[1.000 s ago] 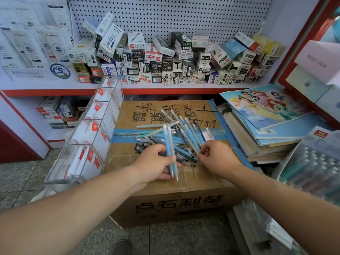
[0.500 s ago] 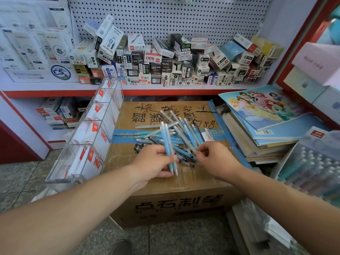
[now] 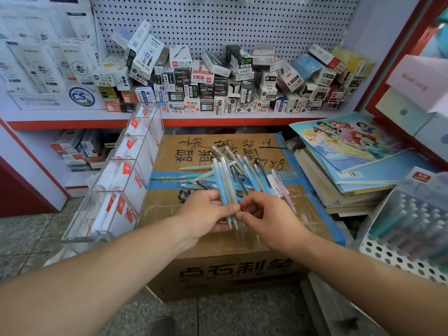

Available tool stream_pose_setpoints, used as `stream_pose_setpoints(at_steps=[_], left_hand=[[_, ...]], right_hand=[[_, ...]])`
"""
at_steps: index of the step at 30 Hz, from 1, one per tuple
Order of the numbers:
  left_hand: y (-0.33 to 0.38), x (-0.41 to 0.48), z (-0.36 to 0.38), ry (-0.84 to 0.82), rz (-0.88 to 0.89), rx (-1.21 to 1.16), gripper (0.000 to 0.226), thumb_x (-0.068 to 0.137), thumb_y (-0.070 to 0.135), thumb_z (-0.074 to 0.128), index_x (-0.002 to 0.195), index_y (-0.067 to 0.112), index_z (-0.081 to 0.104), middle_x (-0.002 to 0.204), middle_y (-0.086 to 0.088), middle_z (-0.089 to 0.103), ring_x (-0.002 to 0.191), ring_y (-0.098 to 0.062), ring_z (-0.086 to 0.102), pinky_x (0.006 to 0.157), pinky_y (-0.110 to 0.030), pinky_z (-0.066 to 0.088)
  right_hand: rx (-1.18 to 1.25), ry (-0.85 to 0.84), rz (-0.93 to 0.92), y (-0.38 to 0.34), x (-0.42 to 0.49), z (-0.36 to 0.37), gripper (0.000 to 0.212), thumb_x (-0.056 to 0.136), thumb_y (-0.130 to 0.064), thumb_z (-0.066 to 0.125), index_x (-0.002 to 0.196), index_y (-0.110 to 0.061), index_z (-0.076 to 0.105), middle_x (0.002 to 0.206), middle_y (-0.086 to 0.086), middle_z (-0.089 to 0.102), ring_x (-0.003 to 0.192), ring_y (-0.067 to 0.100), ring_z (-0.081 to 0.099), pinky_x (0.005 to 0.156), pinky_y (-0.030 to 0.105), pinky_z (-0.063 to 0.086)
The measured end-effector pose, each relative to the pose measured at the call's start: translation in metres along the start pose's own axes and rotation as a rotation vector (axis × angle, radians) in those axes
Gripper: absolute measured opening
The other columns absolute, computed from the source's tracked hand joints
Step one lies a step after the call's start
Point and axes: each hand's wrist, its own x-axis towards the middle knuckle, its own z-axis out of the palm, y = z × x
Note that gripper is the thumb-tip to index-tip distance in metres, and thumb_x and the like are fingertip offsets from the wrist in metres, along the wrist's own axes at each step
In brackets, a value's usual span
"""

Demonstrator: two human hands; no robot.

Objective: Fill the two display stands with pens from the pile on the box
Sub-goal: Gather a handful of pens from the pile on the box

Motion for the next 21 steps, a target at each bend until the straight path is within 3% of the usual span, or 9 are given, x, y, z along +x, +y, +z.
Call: stream_pose_setpoints(at_steps=[7,11,16,21], left_hand=[[-0.002,0.006,-0.006,0.057,-0.041,0.004,0.022,0.088,0.007,0.077,0.109,0.012,0.076,0.097,-0.005,0.080,0.090,-0.019,0.078,0.072,-0.031,0.061],[-0.005,0.007,-0.009,0.084,-0.059,0.007,0.021,0.087,0.005,0.078,0.105,0.013,0.075,0.096,-0.005,0.080,0.095,-0.024,0.077,0.085,-0.044,0.063],[-0.005,0.009,-0.011,0.082,-0.065,0.012,0.023,0.087,0.006,0.078,0.108,0.014,0.074,0.096,-0.005,0.080,0.095,-0.024,0.077,0.086,-0.045,0.063],[-0.007,0.009,-0.012,0.072,-0.064,0.020,0.024,0.088,0.006,0.077,0.110,0.014,0.073,0.097,-0.006,0.080,0.094,-0.023,0.077,0.083,-0.042,0.064]], right_hand=[[0.047,-0.001,0.059,0.005,0.017,-0.006,0.007,0.093,-0.031,0.073,0.095,-0.025,0.072,0.084,-0.005,0.073,0.076,0.007,0.070,0.070,0.025,0.061],[-0.261,0.181,0.197,0.023,0.040,-0.020,0.008,0.097,-0.029,0.068,0.100,-0.021,0.067,0.086,-0.009,0.067,0.076,0.007,0.065,0.061,0.020,0.053],[-0.436,0.107,0.282,0.029,0.049,-0.022,0.019,0.092,-0.036,0.074,0.096,-0.019,0.065,0.083,-0.004,0.066,0.075,0.012,0.065,0.067,0.031,0.060],[-0.517,0.106,0.292,0.026,0.055,-0.018,0.018,0.091,-0.034,0.075,0.093,-0.017,0.069,0.084,-0.001,0.068,0.075,0.014,0.065,0.064,0.028,0.056]])
